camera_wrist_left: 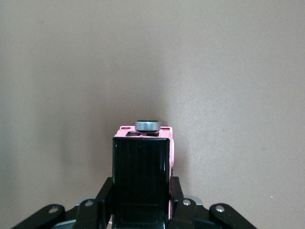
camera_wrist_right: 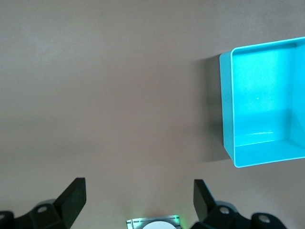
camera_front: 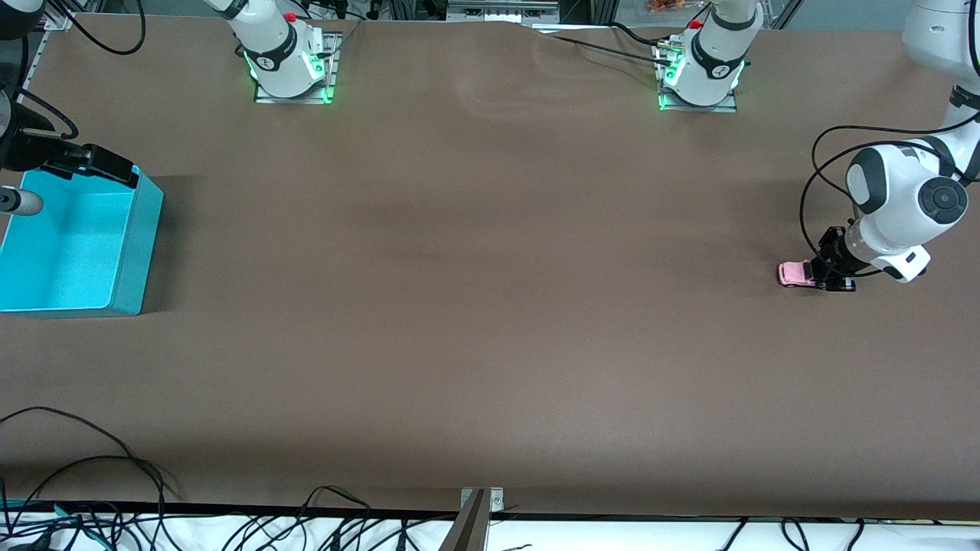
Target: Wind and store pink jeep toy
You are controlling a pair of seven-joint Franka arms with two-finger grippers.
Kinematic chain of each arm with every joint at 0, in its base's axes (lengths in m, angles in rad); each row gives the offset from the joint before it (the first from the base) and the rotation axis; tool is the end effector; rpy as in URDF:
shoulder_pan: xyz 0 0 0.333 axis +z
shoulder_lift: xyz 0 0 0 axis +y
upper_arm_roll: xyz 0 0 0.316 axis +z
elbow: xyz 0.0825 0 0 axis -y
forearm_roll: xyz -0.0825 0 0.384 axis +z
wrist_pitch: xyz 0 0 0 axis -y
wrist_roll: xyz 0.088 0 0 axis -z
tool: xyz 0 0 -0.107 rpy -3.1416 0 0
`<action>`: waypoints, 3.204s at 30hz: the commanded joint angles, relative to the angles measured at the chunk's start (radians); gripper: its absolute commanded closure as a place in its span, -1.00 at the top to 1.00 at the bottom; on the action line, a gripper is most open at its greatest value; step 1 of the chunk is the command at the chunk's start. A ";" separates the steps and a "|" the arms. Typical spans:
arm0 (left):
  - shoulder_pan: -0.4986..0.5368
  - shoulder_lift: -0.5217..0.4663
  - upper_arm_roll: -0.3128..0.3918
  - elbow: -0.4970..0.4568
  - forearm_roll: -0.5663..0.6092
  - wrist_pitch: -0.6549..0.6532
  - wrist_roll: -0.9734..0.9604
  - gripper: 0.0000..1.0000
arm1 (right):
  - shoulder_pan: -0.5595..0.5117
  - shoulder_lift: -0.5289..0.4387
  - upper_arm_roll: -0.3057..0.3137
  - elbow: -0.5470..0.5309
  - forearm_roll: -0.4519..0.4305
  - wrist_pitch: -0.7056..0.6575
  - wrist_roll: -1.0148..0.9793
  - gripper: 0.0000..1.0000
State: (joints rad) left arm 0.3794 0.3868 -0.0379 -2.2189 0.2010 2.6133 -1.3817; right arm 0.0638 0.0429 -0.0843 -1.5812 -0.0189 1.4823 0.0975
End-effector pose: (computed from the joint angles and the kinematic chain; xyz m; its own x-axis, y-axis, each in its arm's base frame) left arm 0.5209 0.1801 0.2001 0.0186 0.9961 0.0867 0.9997 -0.0174 -0.0151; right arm 0.5556 -0.0126 0.5888 0.9831 -0.1196 -0.1383 -0.1157 -0.9926 0.0361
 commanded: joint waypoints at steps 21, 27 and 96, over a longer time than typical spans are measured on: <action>0.053 0.103 0.013 0.054 0.034 0.033 0.019 -0.65 | -0.004 0.014 0.001 0.041 -0.016 -0.025 -0.009 1.00; 0.058 0.116 0.015 0.076 0.050 0.033 0.018 -0.65 | -0.004 0.014 0.001 0.044 -0.016 -0.023 -0.009 1.00; -0.223 -0.261 0.015 0.419 -0.178 -0.708 0.964 1.00 | -0.002 0.020 0.000 0.046 -0.016 -0.023 -0.009 1.00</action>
State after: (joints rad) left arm 0.1900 0.1369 -0.0397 -1.8914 0.0694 2.0262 -0.5851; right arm 0.0639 0.0475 -0.0843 -1.5716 -0.0222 1.4822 0.0975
